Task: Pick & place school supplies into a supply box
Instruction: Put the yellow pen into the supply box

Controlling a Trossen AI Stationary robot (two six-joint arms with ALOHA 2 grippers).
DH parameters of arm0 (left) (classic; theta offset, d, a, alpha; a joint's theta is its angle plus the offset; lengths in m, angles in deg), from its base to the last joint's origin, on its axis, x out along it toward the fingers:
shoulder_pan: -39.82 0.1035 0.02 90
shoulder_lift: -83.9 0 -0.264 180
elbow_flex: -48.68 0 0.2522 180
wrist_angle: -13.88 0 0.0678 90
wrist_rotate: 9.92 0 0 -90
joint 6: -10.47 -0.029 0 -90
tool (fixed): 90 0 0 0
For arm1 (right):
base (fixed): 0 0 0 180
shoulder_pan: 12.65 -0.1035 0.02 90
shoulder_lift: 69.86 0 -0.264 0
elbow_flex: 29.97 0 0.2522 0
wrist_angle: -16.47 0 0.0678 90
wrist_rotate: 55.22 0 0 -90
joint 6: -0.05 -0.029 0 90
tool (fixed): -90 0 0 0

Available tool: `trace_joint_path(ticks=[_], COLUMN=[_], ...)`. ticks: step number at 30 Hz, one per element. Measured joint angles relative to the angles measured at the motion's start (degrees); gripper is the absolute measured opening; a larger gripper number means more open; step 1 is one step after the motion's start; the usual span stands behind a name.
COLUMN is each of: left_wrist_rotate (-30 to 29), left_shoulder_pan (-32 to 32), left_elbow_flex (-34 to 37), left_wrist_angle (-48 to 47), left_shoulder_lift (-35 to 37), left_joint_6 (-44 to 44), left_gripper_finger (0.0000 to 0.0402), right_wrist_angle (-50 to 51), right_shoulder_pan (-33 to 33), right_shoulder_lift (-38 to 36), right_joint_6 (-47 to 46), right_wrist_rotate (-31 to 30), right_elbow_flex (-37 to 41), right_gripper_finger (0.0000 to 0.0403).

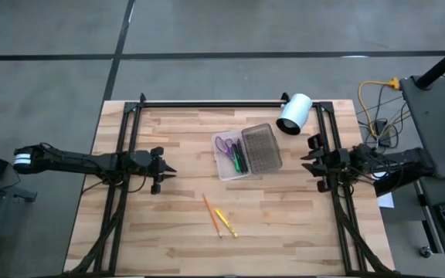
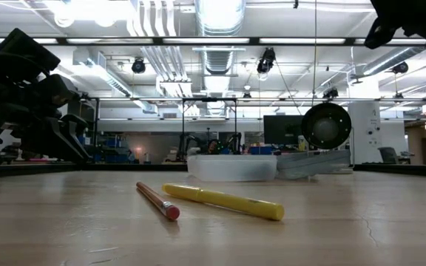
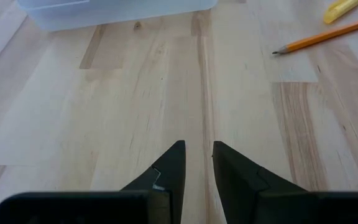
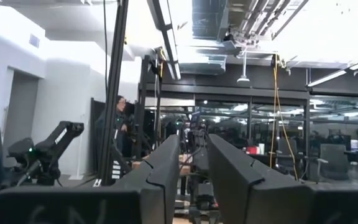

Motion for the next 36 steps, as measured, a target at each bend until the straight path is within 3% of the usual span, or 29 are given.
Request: trace_joint_path(ticks=[10, 28, 36], left_wrist_rotate=[-0.02, -0.02, -0.02], left_shoulder_pan=[0.0, -0.01, 0.0], left_elbow_flex=[0.0, 0.0, 0.0], left_wrist_angle=[-0.02, -0.01, -0.01], left_shoulder_lift=[0.0, 0.0, 0.0], left_joint_6=[0.0, 0.0, 0.0], left_gripper_finger=[0.0067, 0.0066, 0.0066], right_wrist_angle=[17.57, 38.23, 38.31], right_shoulder_pan=[0.02, 0.0, 0.0], right_shoulder_lift=[-12.42, -12.36, -11.57], right_joint_6=[-0.78, 0.55, 0.66], right_wrist_rotate=[0.1, 0.37, -0.02], right_elbow_flex=[-0.02, -0.07, -0.07], right_gripper_finger=[0.008, 0.007, 0.0068])
